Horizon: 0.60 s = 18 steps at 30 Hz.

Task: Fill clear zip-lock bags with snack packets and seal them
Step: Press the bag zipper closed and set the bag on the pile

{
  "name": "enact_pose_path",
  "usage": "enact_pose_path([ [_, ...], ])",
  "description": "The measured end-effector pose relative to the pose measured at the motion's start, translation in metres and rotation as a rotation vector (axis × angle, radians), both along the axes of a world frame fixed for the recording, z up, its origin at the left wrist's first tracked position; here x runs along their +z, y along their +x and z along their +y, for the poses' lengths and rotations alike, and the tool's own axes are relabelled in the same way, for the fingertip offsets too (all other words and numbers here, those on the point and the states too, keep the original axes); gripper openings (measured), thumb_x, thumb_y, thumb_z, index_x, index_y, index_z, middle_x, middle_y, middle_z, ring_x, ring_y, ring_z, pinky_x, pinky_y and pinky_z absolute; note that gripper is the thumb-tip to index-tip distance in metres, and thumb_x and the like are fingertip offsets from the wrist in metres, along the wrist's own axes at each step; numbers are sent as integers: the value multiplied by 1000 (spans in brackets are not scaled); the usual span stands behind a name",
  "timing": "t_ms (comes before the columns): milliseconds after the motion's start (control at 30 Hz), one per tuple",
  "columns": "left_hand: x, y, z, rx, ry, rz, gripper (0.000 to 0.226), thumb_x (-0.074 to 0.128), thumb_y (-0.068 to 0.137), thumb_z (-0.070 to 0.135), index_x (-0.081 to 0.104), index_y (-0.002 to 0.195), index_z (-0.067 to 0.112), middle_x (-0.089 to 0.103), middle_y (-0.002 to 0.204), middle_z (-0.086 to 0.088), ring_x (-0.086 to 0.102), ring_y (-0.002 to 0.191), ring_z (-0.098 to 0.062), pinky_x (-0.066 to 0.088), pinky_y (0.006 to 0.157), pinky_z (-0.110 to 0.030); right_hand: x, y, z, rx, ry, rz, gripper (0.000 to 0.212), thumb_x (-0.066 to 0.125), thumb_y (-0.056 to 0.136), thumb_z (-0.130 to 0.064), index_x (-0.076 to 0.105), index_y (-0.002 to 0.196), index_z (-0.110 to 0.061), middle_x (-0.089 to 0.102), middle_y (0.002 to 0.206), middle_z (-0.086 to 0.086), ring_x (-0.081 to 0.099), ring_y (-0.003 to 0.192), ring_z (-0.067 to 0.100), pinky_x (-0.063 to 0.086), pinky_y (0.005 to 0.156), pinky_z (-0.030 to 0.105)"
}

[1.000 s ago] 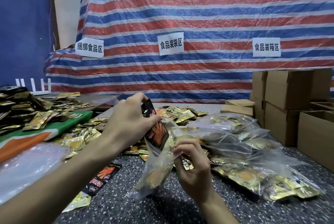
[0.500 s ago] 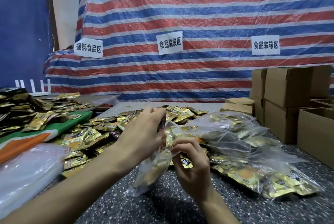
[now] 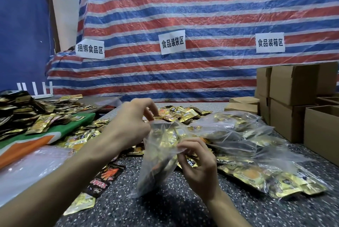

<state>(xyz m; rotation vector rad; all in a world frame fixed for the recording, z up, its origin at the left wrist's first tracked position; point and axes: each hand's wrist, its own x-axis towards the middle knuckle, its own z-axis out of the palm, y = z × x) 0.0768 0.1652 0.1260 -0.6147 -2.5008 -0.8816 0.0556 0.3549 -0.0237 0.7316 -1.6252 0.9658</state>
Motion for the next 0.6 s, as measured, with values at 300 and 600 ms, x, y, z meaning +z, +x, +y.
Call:
enact_pose_path([
  [300,-46,44,1,-48,-526,371,56,29,82,71,71,91,36,58,112,17,52,104,-7,50,78,-28,2,5,-2,-72,60,12,15,74,86,-18,72,88,-3,68,90,2,66,84,17,53,70,27],
  [600,-34,12,-62,-160,-270,196,17,68,81,51,73,81,36,41,136,15,41,120,-2,45,101,-30,39,20,-2,-279,470,5,20,76,81,-33,67,89,-17,66,84,-7,61,76,9,51,68,26],
])
